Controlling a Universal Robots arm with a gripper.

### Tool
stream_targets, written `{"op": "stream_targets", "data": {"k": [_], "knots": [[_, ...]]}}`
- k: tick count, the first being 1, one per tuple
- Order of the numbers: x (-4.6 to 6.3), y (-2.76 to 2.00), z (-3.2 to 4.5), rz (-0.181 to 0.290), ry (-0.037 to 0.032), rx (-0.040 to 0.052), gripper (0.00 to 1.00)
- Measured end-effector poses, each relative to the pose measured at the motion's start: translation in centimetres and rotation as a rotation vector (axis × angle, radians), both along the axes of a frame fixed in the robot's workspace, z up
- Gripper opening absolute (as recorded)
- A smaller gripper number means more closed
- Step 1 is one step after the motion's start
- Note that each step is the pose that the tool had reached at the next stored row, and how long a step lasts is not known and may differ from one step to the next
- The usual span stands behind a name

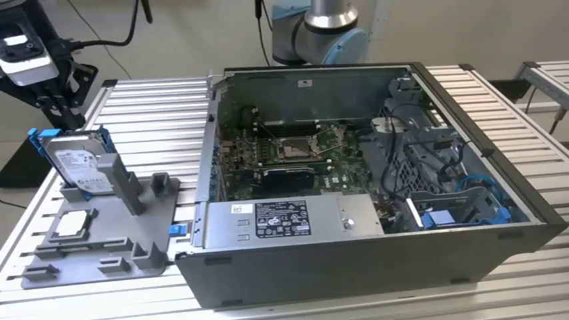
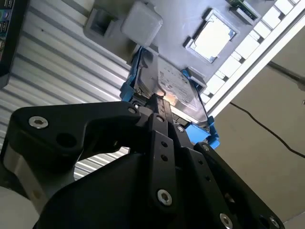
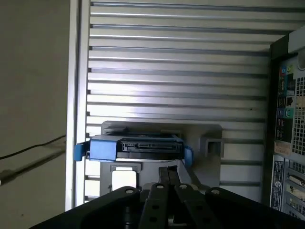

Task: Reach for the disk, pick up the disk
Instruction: 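Reach for the disk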

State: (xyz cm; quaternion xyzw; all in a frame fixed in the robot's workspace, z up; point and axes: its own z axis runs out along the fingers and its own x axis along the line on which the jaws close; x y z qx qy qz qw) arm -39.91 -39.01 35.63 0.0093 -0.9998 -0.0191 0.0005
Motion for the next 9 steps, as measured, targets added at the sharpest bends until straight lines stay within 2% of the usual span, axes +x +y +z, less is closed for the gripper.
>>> {"op": "stream_targets", "data": {"k": [2,9], "knots": [[-0.4,0.17,-0.01,0.0,0.0,0.0,0.0],[-3.3,0.39,-0.03,0.0,0.0,0.0,0.0]]}}
